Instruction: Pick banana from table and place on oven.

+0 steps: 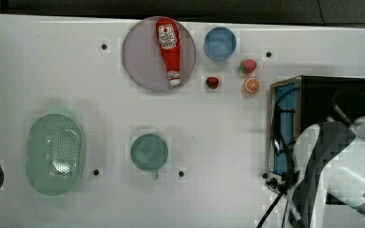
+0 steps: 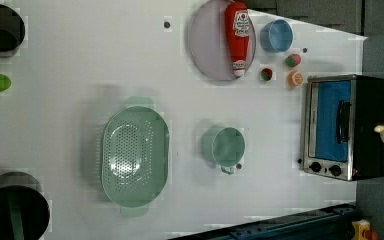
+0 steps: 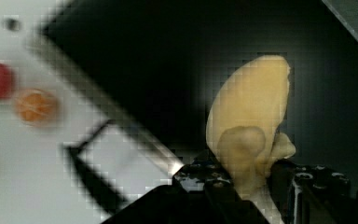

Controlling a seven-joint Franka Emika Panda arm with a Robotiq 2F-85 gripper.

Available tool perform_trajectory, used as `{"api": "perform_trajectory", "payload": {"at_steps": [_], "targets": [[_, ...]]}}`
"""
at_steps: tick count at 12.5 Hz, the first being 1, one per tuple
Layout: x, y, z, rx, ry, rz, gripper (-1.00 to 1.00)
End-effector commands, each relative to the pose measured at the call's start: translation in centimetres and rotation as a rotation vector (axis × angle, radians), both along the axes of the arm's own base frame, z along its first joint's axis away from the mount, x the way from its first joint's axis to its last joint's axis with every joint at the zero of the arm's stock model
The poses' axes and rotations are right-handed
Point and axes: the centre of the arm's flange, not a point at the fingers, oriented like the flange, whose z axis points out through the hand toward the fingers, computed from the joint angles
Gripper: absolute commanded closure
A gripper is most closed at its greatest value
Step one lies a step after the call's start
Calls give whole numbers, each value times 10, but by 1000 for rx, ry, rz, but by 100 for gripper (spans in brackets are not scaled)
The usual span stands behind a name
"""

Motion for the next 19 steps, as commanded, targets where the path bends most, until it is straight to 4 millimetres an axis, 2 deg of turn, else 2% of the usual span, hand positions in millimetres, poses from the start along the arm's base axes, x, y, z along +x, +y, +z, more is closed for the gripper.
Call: {"api": "perform_trajectory", "payload": {"at_steps": [1, 2, 4, 8, 10, 12, 13, 15, 19], "targets": [[6, -19, 35, -31, -54, 195, 43], [7, -23, 26, -24, -35, 218, 33], [7, -30, 16, -26, -28, 232, -10], [8, -28, 21, -29, -36, 238, -98], [13, -16, 43, -31, -65, 264, -100], [19, 18, 74, -2, -84, 299, -100], [22, 41, 89, 22, -94, 278, -100], [31, 100, 116, 64, -104, 196, -100], [41, 228, 156, 90, -108, 6, -100]]}}
